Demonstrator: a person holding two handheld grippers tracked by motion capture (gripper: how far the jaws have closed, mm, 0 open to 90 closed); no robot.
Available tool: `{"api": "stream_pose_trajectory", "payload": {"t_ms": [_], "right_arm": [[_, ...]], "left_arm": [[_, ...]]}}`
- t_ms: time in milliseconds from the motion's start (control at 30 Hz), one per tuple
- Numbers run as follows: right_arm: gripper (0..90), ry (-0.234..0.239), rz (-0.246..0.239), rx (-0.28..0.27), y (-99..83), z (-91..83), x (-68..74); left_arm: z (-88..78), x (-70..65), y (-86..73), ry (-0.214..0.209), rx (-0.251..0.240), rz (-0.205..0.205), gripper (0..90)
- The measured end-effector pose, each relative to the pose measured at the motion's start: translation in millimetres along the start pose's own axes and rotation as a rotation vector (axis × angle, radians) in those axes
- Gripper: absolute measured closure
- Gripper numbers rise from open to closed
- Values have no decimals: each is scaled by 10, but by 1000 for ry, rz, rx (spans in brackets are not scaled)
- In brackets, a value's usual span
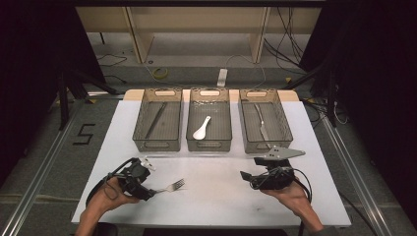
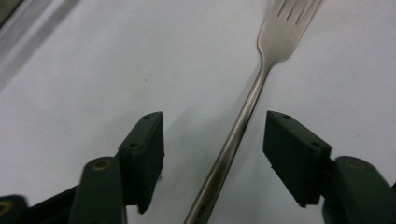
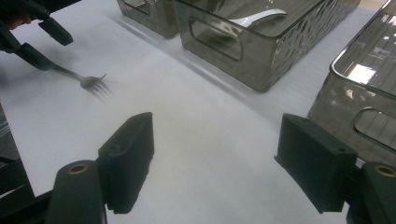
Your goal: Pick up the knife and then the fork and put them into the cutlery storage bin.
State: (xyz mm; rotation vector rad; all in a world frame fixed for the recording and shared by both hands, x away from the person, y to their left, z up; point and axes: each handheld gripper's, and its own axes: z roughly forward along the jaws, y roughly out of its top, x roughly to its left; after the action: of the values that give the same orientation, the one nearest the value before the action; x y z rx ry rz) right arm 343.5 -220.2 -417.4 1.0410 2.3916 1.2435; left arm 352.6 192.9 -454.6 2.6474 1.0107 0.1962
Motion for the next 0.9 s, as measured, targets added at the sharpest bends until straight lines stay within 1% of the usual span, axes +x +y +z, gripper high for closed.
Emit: {"api": "stream_pose_trajectory", "payload": {"t_ms": [200,267,333,367,500,600,667,700,733,767,900], "right_arm": [[283,2,3,10,-26,-2,2],[284,3,2,11,-30,3,3],[284,4,-1,13,-33,7,8],[284,5,0,14,-34,9,8],[285,8,-3,18,-38,17,11],[287,6,-1,21,-40,15,13],[288,6,-2,21,-41,15,8],[288,6,-2,21,-42,16,8],[288,5,-1,22,-42,16,9],[288,6,-2,22,-43,16,9],[288,7,0,25,-44,19,16]], "left_arm": [[60,-6,-24,-19,63,17,514],[72,-8,-27,-29,74,27,548],[83,-17,-24,-40,78,25,589],[84,-15,-18,-40,85,39,604],[87,-16,-6,-43,90,33,632],[86,-16,-2,-47,97,29,683],[88,-28,5,-47,102,36,712],[84,-26,11,-47,113,50,716],[86,-33,14,-45,114,53,721],[91,-46,16,-48,110,47,732],[92,-64,22,-54,115,69,791]]}}
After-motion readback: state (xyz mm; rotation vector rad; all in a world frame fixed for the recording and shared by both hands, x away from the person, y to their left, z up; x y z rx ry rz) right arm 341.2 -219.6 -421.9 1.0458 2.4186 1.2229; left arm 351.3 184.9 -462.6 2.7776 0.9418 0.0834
